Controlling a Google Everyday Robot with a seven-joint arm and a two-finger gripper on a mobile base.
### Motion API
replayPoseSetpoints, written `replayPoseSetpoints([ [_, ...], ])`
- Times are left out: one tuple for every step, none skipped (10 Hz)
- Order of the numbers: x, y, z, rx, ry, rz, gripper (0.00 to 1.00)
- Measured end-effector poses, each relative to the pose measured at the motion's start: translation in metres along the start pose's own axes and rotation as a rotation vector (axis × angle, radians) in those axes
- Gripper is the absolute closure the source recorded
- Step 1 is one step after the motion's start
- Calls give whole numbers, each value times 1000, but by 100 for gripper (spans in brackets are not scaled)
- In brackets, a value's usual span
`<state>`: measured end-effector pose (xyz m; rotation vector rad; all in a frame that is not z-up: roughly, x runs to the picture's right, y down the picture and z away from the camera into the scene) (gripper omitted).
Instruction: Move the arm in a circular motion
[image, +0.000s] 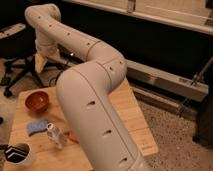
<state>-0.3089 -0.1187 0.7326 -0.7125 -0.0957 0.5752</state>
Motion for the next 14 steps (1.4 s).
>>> replayPoseSetpoints([
  [13, 26, -1, -47, 17, -48, 20],
  [31, 44, -1, -79, 33, -70, 20],
  [56, 67, -2, -117, 52, -82, 20],
  [102, 88, 2, -153, 80, -46, 20],
  [132, 93, 6, -170, 92, 4, 20],
  [167, 96, 11, -185, 98, 78, 20],
  [200, 94, 13, -191, 96, 156, 20],
  [232, 86, 11, -180, 85, 240, 20],
  [250, 76, 7, -163, 73, 288, 20],
  [267, 60, -5, -126, 49, 339, 20],
  [279, 46, -15, -93, 34, 372, 20],
  [289, 33, -27, -62, 20, 406, 20],
  [295, 27, -33, -46, 13, 424, 20],
  [300, 18, -40, -34, -7, 457, 20],
])
